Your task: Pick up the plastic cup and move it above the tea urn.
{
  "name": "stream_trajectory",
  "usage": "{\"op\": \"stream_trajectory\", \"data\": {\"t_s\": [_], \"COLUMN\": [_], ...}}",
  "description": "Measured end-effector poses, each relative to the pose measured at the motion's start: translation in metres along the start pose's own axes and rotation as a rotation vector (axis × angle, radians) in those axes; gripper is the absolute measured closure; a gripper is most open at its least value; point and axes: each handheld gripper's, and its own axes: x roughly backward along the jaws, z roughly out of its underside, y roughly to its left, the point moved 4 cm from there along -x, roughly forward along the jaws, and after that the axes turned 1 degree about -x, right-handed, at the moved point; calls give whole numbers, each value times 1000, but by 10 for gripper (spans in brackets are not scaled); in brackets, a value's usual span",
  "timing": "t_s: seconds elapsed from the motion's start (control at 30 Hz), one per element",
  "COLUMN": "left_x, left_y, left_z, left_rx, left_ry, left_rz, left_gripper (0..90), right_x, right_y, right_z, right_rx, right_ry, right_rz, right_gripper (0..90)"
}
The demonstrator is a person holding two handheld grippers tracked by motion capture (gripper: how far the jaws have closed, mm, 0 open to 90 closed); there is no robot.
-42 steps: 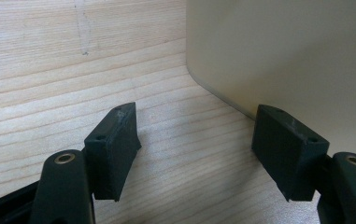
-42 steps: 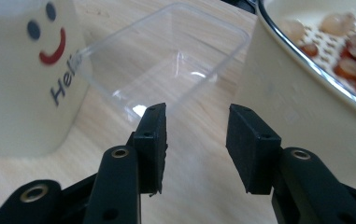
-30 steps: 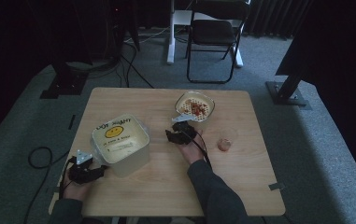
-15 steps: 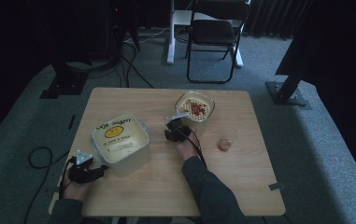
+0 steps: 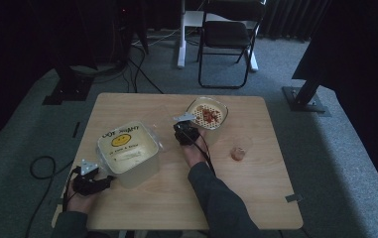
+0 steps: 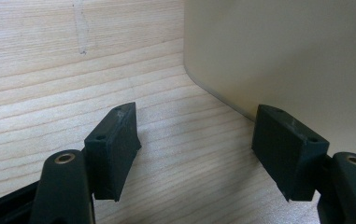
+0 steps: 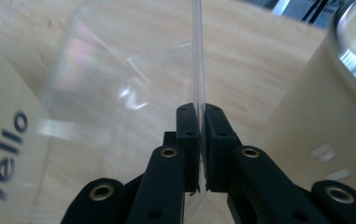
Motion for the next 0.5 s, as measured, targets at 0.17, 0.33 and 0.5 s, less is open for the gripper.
{"op": "stream_trajectory", "data": {"t_s": [0.17,0.33,0.5], "left_x": [0,0,0], "left_y": [0,0,0], "left_z": [0,0,0], "left_rx": [1,2,1], "left_ry": [-1,-2,0], "left_rz": [1,2,2], "left_gripper": [319,319,319], "right_x": [8,17,28], "right_y": [-1,-6,-10], "right_z": [-12,-23,-34], "right_rx": [-9,-35,-53], "right_ry": [-37,-81,-120], "right_rz": [15,19,22], "right_gripper": [871,872,872]}}
